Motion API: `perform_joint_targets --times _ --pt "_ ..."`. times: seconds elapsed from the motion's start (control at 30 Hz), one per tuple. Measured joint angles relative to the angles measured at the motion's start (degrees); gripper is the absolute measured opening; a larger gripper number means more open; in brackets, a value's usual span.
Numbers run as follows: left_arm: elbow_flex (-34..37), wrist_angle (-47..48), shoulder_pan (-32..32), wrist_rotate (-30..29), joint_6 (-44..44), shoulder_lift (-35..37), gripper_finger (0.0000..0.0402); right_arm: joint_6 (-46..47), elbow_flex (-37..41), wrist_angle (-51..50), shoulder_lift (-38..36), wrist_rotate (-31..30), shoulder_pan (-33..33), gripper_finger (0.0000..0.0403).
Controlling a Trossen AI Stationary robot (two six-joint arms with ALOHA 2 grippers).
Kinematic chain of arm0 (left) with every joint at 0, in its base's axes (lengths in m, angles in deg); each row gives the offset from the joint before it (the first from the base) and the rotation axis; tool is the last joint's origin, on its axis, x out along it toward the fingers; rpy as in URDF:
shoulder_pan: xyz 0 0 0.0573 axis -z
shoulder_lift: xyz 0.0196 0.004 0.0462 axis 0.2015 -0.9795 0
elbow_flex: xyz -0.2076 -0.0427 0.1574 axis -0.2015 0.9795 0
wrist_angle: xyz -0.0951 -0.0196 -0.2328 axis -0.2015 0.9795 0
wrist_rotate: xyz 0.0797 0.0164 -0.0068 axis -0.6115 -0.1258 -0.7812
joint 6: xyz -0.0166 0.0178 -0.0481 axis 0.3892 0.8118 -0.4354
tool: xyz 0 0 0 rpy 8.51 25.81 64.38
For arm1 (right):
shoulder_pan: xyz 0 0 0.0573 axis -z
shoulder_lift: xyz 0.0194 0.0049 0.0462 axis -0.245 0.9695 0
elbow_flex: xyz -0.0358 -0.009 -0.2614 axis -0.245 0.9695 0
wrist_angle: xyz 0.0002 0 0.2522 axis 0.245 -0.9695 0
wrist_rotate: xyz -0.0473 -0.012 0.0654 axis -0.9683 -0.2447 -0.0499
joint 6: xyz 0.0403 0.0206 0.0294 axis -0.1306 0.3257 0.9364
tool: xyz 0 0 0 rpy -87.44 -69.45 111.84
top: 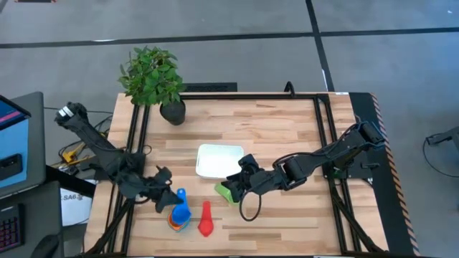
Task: Nest measuring cups in basket
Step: Stack the blue measuring cup into the orange measuring cup
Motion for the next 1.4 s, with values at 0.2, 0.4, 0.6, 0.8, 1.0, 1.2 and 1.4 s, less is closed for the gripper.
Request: perform_joint_targets --times 0.2,0.4,0.6,0.8,1.0,1.2,1.4 --pt "8.80 -8.74 3.28 -1.18 -2.91 -0.04 0.0000 2.08 0.00 0.00 0.00 0.06 -0.02 0.0194" --pt "11.57 -8.30 5.22 -1.30 -5.21 -0.07 0.0000 3.52 0.00 0.00 0.00 0.05 -0.02 0.0186" --pt "11.69 -8.24 5.23 -1.69 -2.93 -0.19 0.0000 4.61 0.00 0.00 0.00 0.09 0.27 0.0183" --pt "11.67 -8.68 5.25 -1.18 -5.81 -2.83 0.0000 5.25 0.00 0.14 0.00 0.06 0.44 0.0184" --pt "11.58 -8.91 5.25 -1.23 -8.94 -4.46 0.0012 6.73 0.00 0.15 0.00 0.04 0.44 0.0182" --pt "11.67 -7.61 5.25 1.23 -8.65 -3.80 0.0068 7.94 0.00 0.06 0.00 0.04 0.72 0.0182" --pt "11.69 -5.51 5.25 2.59 -8.50 -3.80 0.0132 8.69 0.00 0.06 0.00 -0.02 1.14 0.0184"
